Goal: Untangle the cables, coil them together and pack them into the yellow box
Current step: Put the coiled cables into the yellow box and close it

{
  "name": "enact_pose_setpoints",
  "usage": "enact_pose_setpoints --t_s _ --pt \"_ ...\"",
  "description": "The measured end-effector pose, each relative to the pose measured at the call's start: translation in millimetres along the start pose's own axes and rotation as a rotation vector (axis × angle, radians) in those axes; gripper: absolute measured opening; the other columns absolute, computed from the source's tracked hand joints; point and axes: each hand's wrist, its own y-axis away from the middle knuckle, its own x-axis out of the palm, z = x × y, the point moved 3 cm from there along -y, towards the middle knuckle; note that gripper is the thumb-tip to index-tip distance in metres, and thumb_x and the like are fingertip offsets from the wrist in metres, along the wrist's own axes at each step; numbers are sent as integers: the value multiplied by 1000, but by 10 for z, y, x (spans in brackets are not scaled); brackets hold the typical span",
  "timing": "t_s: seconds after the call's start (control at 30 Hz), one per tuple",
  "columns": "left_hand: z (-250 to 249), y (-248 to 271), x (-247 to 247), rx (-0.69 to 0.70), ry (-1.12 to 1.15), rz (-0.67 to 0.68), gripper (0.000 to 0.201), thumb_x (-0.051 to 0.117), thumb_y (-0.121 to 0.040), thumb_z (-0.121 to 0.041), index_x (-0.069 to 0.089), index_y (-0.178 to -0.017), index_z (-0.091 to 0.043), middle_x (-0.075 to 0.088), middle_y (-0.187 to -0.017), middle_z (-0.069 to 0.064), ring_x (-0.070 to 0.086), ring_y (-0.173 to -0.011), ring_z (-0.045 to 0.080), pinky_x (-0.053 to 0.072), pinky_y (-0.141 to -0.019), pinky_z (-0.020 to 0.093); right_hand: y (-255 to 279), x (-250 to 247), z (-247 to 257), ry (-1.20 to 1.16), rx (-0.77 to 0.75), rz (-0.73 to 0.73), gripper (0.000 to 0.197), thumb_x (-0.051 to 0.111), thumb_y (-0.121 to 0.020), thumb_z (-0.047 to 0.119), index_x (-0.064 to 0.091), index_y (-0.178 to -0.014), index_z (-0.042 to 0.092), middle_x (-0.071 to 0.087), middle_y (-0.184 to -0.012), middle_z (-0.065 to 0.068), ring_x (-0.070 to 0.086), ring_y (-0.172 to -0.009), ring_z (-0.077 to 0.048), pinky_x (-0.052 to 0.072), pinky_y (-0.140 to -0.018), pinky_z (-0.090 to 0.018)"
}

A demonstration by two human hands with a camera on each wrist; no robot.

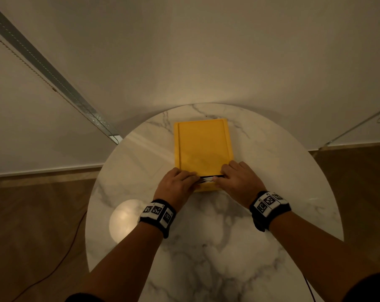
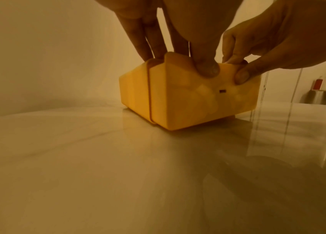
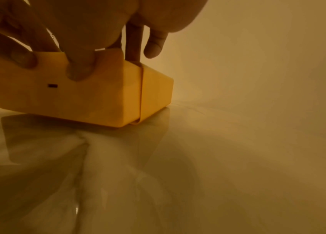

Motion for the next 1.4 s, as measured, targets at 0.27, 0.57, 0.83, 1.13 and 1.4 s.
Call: enact_pose_setpoints --t_s 0.27,0.57,0.83,1.13,1.4 --pt "-38 -95 -28 24 -4 -4 18 95 -69 -13 83 -83 -17 77 -85 -2 61 -62 26 51 -57 25 -67 -28 27 56 12 28 19 71 -81 4 58 -75 17 54 -78 -9 48 -71 -29 33 -61 -38" --pt "-62 -174 -52 -4 -26 20 17 92 -70 -13 79 -73 -24 66 -70 -3 58 -61 26 43 -50 25 -162 -51 -20 104 6 60 24 76 -79 7 55 -74 17 55 -75 -5 50 -67 -27 36 -63 -38" --pt "-84 -61 75 129 -101 39 28 54 -92 -23 80 -101 -20 73 -100 3 60 -67 29 53 -54 34 -136 -19 -17 13 36 36 13 74 -84 10 65 -84 19 56 -82 -5 52 -73 -28 40 -66 -38" --pt "-72 -118 90 82 -93 58 14 82 -80 -10 76 -91 -17 72 -97 5 57 -64 30 52 -54 39 -123 6 -7 41 -12 5 14 66 -88 7 71 -92 20 55 -83 -6 50 -74 -28 38 -66 -39" --pt "-146 -209 50 23 -138 124 25 90 -71 -9 72 -85 -17 67 -85 3 53 -61 27 44 -50 33 -210 -58 59 96 -45 21 19 52 -90 4 61 -78 14 59 -84 -11 54 -71 -29 47 -74 -43"
